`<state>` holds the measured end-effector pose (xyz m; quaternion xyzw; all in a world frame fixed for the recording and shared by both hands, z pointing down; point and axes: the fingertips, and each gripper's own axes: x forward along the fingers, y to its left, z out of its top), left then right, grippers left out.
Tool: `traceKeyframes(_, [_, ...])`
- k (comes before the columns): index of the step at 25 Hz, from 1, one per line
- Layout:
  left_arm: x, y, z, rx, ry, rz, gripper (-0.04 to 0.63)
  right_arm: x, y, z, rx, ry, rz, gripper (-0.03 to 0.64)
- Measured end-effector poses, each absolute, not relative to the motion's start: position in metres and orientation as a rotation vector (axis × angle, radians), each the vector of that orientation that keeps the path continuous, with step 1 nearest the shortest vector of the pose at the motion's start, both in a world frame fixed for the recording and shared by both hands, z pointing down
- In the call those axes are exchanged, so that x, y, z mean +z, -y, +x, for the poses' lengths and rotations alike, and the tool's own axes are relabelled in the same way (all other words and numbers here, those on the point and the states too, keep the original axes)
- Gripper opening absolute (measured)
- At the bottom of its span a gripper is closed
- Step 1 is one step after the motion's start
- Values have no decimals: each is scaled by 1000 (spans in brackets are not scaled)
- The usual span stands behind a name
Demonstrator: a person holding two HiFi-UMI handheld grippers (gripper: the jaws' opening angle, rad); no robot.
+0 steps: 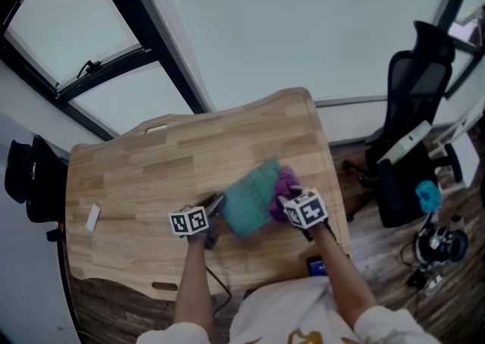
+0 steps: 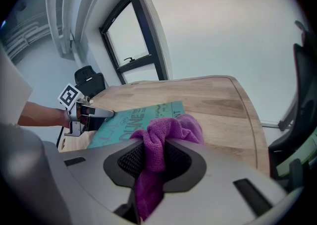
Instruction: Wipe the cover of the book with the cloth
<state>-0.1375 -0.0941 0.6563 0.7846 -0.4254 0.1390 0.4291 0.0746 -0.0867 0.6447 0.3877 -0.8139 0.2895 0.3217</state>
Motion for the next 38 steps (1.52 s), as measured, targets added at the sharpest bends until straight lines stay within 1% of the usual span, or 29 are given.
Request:
traceKeyframes(14, [657, 94, -137, 353, 1050, 1944, 147, 646, 91, 76, 691, 2064, 1009, 77])
traceKeyframes(19, [656, 93, -137, 353, 1052, 1950, 147, 633, 82, 57, 774, 2098, 946, 77])
traceKeyframes(38, [664, 92, -139, 347, 1053, 1930, 147, 630, 103, 52, 772, 2076, 932, 77])
